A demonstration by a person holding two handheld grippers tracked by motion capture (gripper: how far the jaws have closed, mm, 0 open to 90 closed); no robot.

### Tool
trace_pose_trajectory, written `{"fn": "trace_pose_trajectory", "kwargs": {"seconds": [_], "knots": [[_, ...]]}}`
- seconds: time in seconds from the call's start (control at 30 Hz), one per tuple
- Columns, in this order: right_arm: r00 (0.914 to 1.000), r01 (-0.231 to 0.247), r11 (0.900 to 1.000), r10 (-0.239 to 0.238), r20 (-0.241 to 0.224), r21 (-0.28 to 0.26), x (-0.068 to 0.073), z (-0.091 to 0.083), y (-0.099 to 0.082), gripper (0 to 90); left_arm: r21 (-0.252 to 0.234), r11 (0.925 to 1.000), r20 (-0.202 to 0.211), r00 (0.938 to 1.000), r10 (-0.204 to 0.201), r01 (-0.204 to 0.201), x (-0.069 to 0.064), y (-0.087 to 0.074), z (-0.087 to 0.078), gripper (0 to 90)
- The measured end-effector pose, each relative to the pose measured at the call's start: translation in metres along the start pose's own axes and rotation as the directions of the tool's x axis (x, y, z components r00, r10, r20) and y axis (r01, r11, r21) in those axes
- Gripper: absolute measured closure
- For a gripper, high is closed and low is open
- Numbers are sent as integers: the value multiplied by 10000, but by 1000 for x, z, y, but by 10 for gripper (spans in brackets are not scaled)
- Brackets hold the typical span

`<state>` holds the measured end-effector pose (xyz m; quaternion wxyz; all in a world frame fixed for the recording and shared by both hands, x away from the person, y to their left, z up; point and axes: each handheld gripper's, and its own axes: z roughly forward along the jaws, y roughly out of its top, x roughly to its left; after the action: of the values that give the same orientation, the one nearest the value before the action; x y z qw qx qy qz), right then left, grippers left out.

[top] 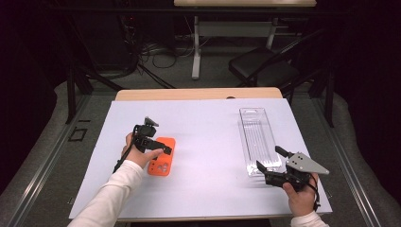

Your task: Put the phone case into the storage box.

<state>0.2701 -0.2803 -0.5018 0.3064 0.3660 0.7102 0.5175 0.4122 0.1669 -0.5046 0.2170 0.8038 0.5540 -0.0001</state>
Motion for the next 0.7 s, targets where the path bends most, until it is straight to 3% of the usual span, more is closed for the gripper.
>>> {"fn": "trace_pose_trajectory", "kwargs": {"seconds": [0.4, 0.7], "knots": [[10000, 5, 10000, -5, -5, 27, -1, 0, 0, 142, 228, 9997, -230, 9997, -46, 51, -1, 3, 10, 13], [10000, 28, 10000, -28, -26, 51, -1, 1, -1, 142, 501, 9979, -364, 9986, -385, 403, -1, 5, 18, 13]]}}
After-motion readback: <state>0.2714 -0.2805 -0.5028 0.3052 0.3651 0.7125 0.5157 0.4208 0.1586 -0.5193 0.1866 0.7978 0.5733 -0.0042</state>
